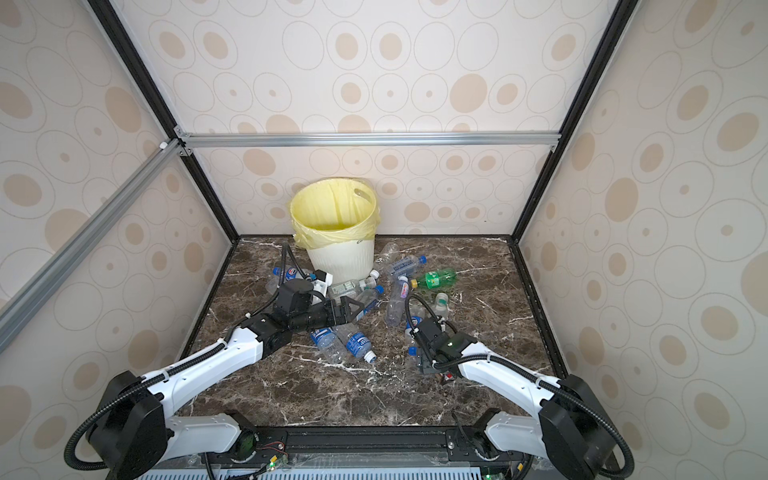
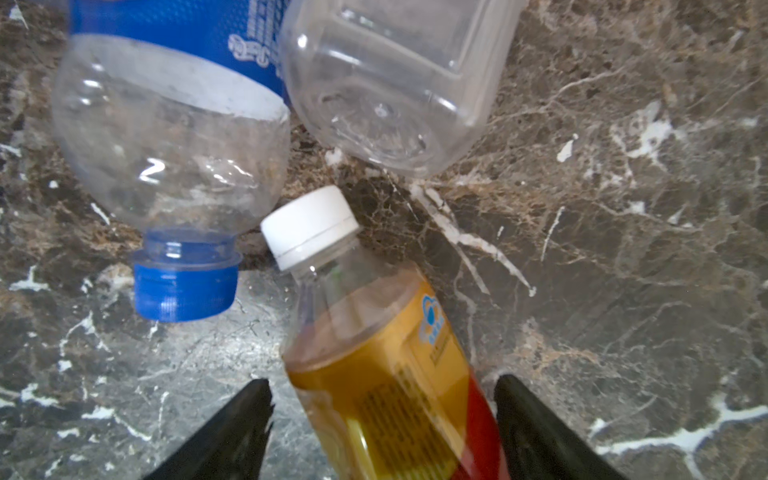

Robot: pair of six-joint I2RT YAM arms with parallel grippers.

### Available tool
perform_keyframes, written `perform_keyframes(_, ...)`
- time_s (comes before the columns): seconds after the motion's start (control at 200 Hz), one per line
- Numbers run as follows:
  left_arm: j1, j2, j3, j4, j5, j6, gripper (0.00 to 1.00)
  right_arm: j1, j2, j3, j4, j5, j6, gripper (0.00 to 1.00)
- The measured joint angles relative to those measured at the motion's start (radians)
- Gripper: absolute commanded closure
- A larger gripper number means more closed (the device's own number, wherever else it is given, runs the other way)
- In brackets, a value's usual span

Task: Throw the plastic bottles in the bin
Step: 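Close the right gripper around the amber tea bottle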

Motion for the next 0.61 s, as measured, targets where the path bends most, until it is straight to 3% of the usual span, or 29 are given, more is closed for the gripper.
perform_keyframes(0.605,-0.002,0.085,0.012,0.0,0.018,0.008,0.01,0.0,0.082,-0.009,0.096,-0.084,0.013,0.55)
